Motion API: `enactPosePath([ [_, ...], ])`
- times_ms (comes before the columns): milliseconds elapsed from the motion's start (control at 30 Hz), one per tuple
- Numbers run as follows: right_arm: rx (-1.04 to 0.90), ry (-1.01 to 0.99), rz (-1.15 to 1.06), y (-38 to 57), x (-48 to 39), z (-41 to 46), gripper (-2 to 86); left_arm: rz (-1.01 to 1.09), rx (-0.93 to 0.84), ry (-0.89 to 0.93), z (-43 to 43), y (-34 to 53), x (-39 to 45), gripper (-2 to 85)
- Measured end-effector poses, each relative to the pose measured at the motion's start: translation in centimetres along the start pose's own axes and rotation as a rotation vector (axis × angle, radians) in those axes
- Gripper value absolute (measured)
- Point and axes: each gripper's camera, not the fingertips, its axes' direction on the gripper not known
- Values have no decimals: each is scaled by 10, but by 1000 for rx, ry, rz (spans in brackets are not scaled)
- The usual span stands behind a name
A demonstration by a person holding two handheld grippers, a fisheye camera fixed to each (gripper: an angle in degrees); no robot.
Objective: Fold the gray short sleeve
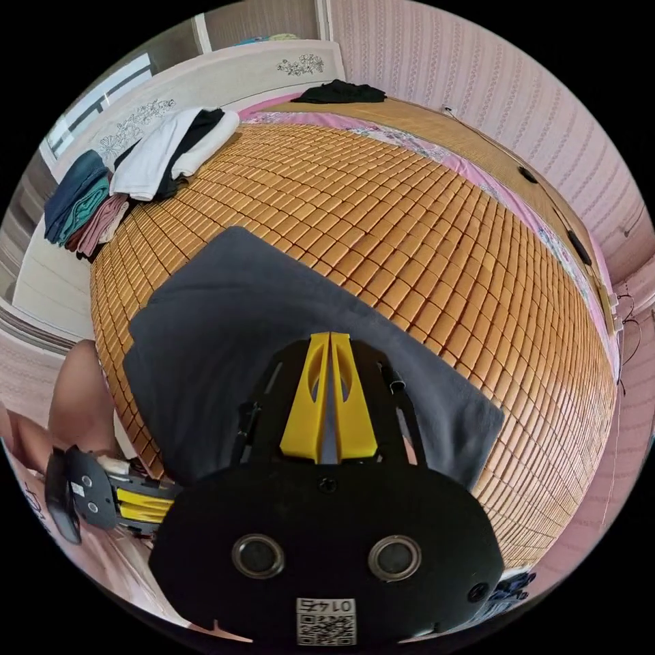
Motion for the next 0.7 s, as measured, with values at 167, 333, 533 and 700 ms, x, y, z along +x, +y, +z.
enactPosePath([
  [167, -120, -24, -60, -33, 25, 7, -6, -19, 5, 66, 4, 7, 2, -10],
  [333, -150, -65, -42, -43, 50, 15, -6, 8, 13, 59, 8, 12, 8, -9],
  [533, 93, -146, 147, 48, 104, -72, -2, -2, 54, 91, -3, 13, 7, 11],
  [700, 85, 2, 446, 220, 140, -123, 31, 79, 169, 77, -8, -7, 26, 61],
])
